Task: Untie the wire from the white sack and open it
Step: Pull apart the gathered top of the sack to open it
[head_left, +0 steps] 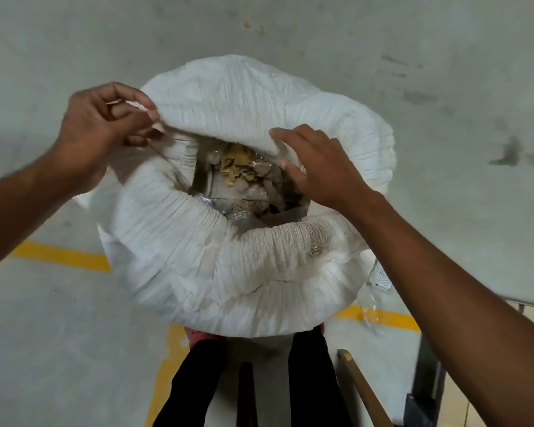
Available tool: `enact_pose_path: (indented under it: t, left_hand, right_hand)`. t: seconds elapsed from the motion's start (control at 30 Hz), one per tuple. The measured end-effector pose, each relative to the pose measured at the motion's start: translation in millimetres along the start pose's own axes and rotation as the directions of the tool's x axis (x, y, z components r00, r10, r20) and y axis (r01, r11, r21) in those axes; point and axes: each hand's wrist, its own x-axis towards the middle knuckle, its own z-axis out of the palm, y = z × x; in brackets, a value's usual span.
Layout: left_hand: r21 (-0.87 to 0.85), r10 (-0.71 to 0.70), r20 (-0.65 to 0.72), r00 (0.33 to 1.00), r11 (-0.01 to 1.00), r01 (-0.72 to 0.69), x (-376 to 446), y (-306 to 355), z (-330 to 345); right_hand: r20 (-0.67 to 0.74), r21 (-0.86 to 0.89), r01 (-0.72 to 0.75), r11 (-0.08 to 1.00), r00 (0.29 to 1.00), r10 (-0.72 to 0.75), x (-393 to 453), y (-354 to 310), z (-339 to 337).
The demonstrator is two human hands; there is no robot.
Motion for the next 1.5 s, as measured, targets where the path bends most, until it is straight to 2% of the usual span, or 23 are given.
enact_pose_path:
  t: [0.07,0.13,0.2,0.23,0.27,0.33,0.37,0.4,0.5,0.57,0.63,0.73,0.8,0.87,0.93,1.0,1.1,1.17,1.23,1.33,1.43,1.5]
  left_hand:
    - [0.054,0.0,0.001,1.0,0.999,0.0,-2,-5,5]
    - [0.273,0.08,-0.01,0.997,0.959,-0.074,-12,-13,20]
    - [0.476,0.214,0.026,0.976,0.856,-0.2,-25,-17,41]
    - [0.581,0.273,0.076,0.959,0.77,-0.265,-31,-19,51]
    - [0.692,0.33,0.141,0.933,0.641,-0.331,-34,-22,61]
    - [0.833,0.38,0.305,0.873,0.337,-0.438,-35,-27,77]
    - [0.837,0.357,0.391,0.849,0.247,-0.489,-33,-28,84]
    - [0.807,0.328,0.476,0.816,0.206,-0.554,-30,-30,89]
    - [0.657,0.252,0.694,0.674,0.16,-0.737,-16,-37,91]
    - [0.629,0.226,0.727,0.649,0.161,-0.761,-8,-43,80]
    - [0.662,0.238,0.687,0.687,0.186,-0.726,-4,-47,63]
    - [0.675,0.173,0.66,0.731,0.29,-0.678,-9,-48,41]
    - [0.68,0.124,0.641,0.757,0.365,-0.636,-14,-51,26]
    - [0.699,0.089,0.616,0.783,0.397,-0.595,-18,-56,5]
    - [0.684,0.066,0.64,0.765,0.404,-0.607,-23,-55,-15]
    - [0.67,0.06,0.681,0.73,0.353,-0.653,-27,-47,-21]
    - [0.587,0.232,0.721,0.653,0.295,-0.754,-23,-31,2]
    - [0.541,0.325,0.702,0.634,0.334,-0.771,-18,-20,32]
    - [0.549,0.336,0.621,0.708,0.459,-0.699,-12,-15,58]
    - [0.597,0.245,0.469,0.848,0.62,-0.51,-3,-22,73]
    - [0.63,0.215,0.38,0.9,0.651,-0.422,2,-24,69]
    - [0.627,0.245,0.335,0.91,0.663,-0.409,4,-20,69]
  right_hand:
    - [-0.012,-0.032,0.021,0.999,1.0,-0.021,2,-1,2]
    - [0.0,-0.032,0.027,0.999,1.0,-0.027,4,-2,4]
    - [0.028,-0.01,0.035,0.999,0.999,-0.034,7,-2,6]
    - [0.04,-0.004,0.043,0.999,0.998,-0.043,8,-1,7]
    - [0.052,-0.001,0.055,0.998,0.997,-0.055,9,0,8]
    - [0.069,0.002,0.076,0.997,0.995,-0.076,11,1,9]
    - [0.069,0.005,0.071,0.997,0.995,-0.071,12,0,9]
    - [0.067,0.01,0.054,0.999,0.996,-0.054,14,-2,9]
    - [0.031,-0.024,0.021,1.0,0.999,-0.02,25,-6,8]
    - [-0.016,-0.04,0.032,0.999,0.999,-0.033,35,-7,7]
    - [-0.062,-0.028,0.048,0.998,0.997,-0.049,46,-8,7]
    - [-0.136,0.039,0.051,0.998,0.99,-0.045,58,-14,8]
    - [-0.231,0.128,0.027,0.991,0.973,0.003,66,-22,4]
    - [-0.31,0.228,-0.014,0.974,0.947,0.086,77,-29,-2]
    - [-0.335,0.285,-0.027,0.958,0.934,0.126,91,-35,-9]
    - [-0.312,0.282,-0.004,0.959,0.945,0.095,103,-38,-12]
    - [-0.278,0.305,0.025,0.952,0.958,0.064,107,-39,-14]
    - [-0.277,0.33,0.024,0.944,0.958,0.072,104,-37,-14]
    - [-0.242,0.372,0.009,0.928,0.966,0.088,99,-36,-14]
    - [-0.233,0.393,0.005,0.919,0.968,0.095,84,-35,-16]
    - [-0.327,0.308,0.104,0.946,0.945,0.003,52,-39,-21]
    - [-0.205,0.352,0.177,0.919,0.973,-0.109,29,-43,-18]
